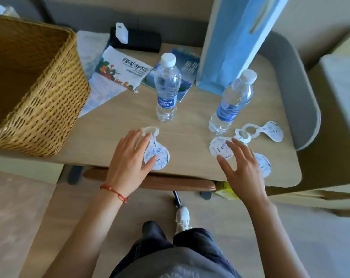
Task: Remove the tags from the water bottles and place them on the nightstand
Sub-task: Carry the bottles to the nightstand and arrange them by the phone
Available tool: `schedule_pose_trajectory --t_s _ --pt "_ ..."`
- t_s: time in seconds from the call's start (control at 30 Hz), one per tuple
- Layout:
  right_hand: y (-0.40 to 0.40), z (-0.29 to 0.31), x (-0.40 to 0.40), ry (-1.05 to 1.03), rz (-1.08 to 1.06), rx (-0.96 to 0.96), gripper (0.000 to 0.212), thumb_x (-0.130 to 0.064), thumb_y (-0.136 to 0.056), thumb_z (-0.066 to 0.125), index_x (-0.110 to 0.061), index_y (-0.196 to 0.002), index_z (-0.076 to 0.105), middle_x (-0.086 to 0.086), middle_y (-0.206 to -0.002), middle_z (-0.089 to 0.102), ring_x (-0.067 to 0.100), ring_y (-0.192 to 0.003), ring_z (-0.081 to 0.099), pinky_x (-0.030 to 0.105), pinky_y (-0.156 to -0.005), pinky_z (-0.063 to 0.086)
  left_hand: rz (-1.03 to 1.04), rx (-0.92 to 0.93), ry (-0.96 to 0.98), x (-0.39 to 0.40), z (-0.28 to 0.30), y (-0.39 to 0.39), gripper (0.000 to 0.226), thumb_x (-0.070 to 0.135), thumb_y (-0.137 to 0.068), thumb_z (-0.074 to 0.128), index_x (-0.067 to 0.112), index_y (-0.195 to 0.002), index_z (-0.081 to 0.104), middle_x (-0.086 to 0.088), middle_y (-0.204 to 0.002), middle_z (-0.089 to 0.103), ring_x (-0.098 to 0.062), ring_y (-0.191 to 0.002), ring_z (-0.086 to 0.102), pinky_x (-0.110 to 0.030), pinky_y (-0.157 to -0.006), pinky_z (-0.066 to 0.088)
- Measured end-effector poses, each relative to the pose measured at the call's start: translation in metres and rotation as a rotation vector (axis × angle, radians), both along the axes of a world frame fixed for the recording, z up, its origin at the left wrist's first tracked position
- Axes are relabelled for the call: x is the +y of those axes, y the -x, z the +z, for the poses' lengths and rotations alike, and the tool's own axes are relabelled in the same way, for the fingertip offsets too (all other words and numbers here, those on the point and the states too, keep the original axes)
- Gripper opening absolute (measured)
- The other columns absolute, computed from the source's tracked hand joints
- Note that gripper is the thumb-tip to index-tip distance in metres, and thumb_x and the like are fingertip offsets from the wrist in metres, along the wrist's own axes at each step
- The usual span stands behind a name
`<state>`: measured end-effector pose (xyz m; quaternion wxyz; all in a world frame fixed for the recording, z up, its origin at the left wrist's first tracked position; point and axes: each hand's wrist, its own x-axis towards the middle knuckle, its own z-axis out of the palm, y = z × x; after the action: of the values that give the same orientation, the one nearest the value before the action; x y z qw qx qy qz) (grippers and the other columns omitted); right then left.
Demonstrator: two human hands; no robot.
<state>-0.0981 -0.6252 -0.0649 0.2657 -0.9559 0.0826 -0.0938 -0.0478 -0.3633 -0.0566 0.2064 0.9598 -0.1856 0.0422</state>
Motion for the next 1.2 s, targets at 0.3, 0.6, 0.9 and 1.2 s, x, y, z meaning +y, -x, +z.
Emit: schedule_pose_trajectory --t_s 0.3,0.6,0.9,1.2 --pt "-0.053 0.024 -0.048 -0.051 -0.034 -0.101 0.047 -0.03 -0.087 0.059 -0.01 -0.128 0.05 0.009 -0.135 0.051 0.028 -0.12 0.048 0.035 -0.09 0.043 0.111 -0.087 0.145 -0.04 0.009 -0.054 0.055 0.024 -0.084 0.063 0.0 -0.13 0.044 -0.023 -0.136 0.046 -0.038 -0.127 0.041 -0.047 -0.106 0.035" --pt "-0.098 0.032 -0.053 -0.227 -0.05 -0.119 0.055 -0.037 -0.086 0.059 -0.018 -0.135 0.039 0.0 -0.133 0.052 0.017 -0.119 0.046 0.015 -0.08 0.031 0.224 -0.12 0.433 -0.053 0.022 -0.097 0.068 0.022 -0.082 0.063 0.001 -0.138 0.031 -0.016 -0.142 0.038 -0.018 -0.13 0.034 -0.014 -0.106 0.023" --pt "-0.126 0.028 -0.045 -0.489 -0.137 -0.087 0.063 -0.036 -0.072 0.074 -0.038 -0.125 0.04 -0.02 -0.113 0.057 0.001 -0.099 0.054 0.01 -0.075 0.037 0.24 0.157 0.772 -0.059 0.011 -0.148 0.064 0.017 -0.077 0.071 0.008 -0.132 0.041 -0.011 -0.133 0.052 -0.023 -0.122 0.05 -0.048 -0.102 0.041" --pt "-0.131 0.021 -0.038 -0.612 -0.252 -0.092 0.067 -0.031 -0.062 0.082 -0.031 -0.119 0.047 -0.015 -0.107 0.06 0.001 -0.098 0.058 0.027 -0.084 0.048 0.264 0.245 0.876 -0.064 0.011 -0.164 0.069 0.022 -0.06 0.083 0.01 -0.12 0.052 -0.01 -0.117 0.062 -0.024 -0.108 0.059 -0.045 -0.094 0.048"
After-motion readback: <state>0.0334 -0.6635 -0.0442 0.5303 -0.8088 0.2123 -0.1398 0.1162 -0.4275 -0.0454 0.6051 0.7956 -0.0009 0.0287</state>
